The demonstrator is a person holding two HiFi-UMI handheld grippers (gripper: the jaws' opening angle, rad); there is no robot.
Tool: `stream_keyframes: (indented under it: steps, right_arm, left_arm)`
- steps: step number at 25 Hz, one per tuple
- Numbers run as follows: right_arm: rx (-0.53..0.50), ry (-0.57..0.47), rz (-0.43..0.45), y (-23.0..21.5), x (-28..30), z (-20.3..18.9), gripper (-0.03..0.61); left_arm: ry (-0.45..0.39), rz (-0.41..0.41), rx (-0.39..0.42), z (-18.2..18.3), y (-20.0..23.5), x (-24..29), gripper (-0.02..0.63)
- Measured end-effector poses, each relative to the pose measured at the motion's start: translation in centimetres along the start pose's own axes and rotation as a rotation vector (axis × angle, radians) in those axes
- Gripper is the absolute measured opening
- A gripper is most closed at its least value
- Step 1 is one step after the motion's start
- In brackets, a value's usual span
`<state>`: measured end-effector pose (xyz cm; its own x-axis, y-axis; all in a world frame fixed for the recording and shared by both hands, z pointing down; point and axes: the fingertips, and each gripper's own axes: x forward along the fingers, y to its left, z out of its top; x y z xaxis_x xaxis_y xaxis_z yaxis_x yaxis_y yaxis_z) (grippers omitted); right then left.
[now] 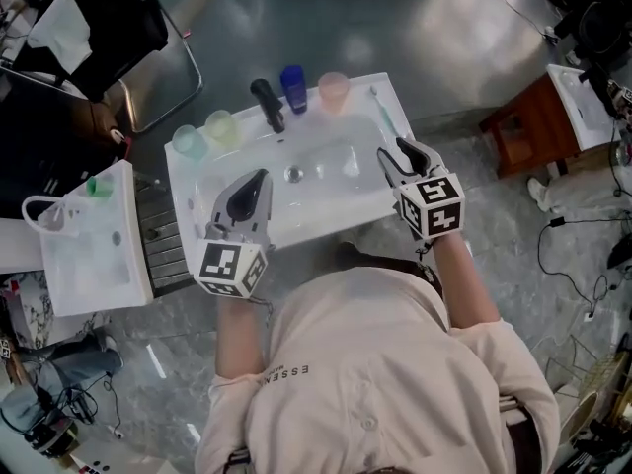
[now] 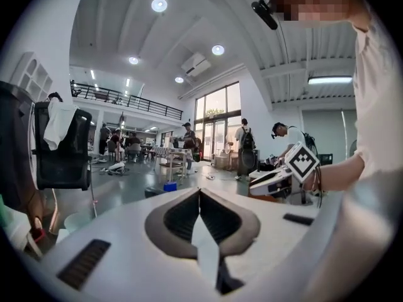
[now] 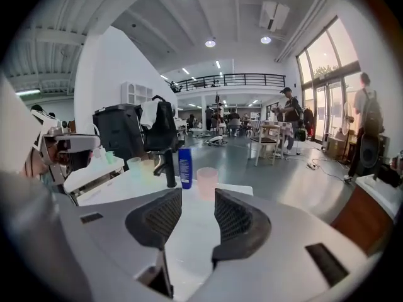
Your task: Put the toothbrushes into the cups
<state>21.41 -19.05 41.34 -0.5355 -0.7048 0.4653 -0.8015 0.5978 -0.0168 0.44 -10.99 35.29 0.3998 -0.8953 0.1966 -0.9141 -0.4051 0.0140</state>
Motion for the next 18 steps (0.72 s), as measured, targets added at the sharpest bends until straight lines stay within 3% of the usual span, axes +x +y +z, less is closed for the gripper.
stream_keyframes:
  steps: [5,18]
  right_arm:
    - [-0.019,0.122,0.012,-5.1,5.5,-2.1,0.173]
    - [0.044,0.416,0.069,-11.6,17.2,-8.1,0.173]
  left_arm:
    - [-0.026,-0.022,0.003,0.3,0.4,6.4,0.002]
    - [0.078,-0.028,-0.001,-3.0,1.7,14.7,0.002]
